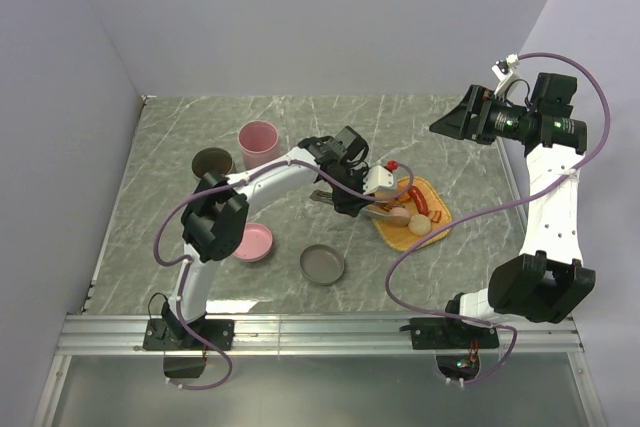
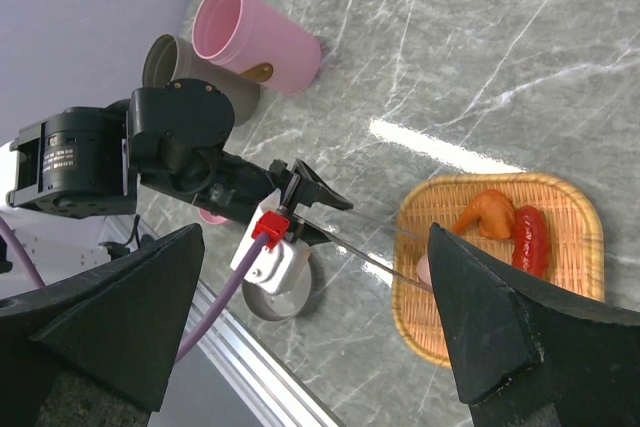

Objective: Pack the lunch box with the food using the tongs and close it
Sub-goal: Pick up the food using the clamp

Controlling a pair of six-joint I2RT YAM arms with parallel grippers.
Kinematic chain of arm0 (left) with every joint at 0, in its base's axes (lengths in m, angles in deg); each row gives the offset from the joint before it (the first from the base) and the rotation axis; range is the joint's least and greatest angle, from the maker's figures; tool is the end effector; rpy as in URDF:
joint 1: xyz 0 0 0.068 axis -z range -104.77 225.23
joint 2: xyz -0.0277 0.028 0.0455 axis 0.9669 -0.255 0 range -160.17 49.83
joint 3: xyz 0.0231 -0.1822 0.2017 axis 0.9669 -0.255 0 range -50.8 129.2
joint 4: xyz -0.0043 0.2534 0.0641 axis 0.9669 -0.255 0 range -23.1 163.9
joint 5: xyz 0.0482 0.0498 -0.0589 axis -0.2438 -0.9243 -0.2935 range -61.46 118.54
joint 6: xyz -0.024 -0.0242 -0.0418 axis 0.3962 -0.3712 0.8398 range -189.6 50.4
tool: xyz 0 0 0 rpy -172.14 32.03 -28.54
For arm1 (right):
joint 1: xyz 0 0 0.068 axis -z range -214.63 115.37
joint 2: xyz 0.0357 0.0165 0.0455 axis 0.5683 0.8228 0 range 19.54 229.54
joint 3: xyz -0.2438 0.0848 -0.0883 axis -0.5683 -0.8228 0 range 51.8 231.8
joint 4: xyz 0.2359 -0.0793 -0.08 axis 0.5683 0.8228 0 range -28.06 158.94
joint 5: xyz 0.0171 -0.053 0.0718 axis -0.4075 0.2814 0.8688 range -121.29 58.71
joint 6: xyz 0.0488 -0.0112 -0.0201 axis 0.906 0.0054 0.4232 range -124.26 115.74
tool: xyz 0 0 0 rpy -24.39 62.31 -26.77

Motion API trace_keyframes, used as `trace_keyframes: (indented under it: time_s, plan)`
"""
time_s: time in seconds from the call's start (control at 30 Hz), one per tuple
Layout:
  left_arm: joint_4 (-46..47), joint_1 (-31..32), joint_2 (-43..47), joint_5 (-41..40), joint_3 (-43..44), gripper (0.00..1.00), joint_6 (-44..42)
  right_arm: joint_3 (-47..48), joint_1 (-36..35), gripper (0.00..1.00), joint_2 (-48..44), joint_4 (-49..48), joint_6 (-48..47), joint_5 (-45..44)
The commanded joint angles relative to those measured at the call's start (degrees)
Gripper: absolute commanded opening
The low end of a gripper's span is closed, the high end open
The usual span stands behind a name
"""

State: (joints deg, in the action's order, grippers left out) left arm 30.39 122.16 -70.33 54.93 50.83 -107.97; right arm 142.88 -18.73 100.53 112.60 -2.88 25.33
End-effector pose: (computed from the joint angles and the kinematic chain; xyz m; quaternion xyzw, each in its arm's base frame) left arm 0.2982 -0.3422 0.2271 0.6807 0.6575 -0.2384 0.2180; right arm 0.2778 -0.0482 0.4154 -0.0759 0.8204 0.3808 0.4196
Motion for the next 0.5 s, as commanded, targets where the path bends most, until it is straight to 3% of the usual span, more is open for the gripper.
trace_keyframes:
  time_s: [0.0, 0.07, 0.3, 0.47]
  plan:
    - [0.8, -0.6, 3.5, 2.3, 2.6, 0.45, 2.2, 1.6, -0.2, 1.0, -1.5, -1.1, -0.6, 1.3]
    - [0.7, -0.9, 5.7, 2.5, 2.0, 0.4, 2.7, 1.6, -0.2, 1.0, -1.6, -1.2, -0.3, 1.4]
    - [-0.3, -3.0, 14.4, 4.5, 0.6, 0.39, 7.9, 2.1, -0.3, 1.0, -2.2, -0.9, -0.4, 2.0]
    - [-2.7, -8.8, 22.3, 6.6, 0.7, 0.4, 12.7, 2.1, -0.3, 1.0, -2.6, -0.6, -0.7, 2.0]
